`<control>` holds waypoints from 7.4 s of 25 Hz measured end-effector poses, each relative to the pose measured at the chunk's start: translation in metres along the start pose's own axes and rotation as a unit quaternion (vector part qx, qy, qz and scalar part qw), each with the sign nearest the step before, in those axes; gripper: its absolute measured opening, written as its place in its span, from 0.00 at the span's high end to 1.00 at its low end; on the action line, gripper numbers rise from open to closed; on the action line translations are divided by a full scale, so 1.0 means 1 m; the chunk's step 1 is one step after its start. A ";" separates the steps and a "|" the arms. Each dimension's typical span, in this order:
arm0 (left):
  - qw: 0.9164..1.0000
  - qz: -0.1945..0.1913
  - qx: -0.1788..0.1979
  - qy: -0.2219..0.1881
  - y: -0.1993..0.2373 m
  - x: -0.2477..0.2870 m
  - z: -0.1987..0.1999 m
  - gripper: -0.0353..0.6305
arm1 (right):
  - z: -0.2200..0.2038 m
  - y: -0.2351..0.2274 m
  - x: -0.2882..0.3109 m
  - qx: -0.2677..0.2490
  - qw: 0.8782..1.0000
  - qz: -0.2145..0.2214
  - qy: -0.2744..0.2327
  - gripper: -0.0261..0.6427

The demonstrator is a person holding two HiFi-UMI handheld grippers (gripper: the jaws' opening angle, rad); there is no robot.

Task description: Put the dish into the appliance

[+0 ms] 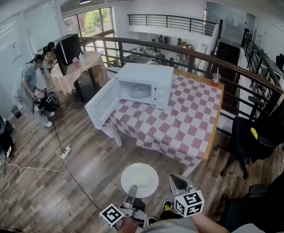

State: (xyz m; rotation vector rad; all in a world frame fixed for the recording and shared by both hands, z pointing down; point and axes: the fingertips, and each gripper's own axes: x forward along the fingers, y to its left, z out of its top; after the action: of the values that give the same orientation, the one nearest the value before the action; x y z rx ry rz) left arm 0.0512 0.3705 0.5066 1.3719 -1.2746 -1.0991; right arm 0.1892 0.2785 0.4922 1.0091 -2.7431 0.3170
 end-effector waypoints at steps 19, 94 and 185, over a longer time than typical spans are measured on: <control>1.000 -0.001 0.009 -0.003 0.016 0.060 0.036 0.90 | 0.008 -0.023 0.076 -0.012 1.000 0.009 -0.001 0.97; 0.999 0.030 0.008 -0.016 0.031 0.323 0.088 0.90 | 0.068 -0.179 0.282 -0.028 0.998 0.055 0.017 0.97; 0.991 0.048 -0.009 0.124 0.120 0.556 0.363 0.90 | 0.140 -0.169 0.597 -0.030 0.994 -0.077 0.067 0.97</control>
State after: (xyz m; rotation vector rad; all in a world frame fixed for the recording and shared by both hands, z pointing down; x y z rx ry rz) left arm -0.2924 -0.2081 0.5562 1.3712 -1.1332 -0.8432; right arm -0.1617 -0.2502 0.5354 1.1328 -2.5227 0.2654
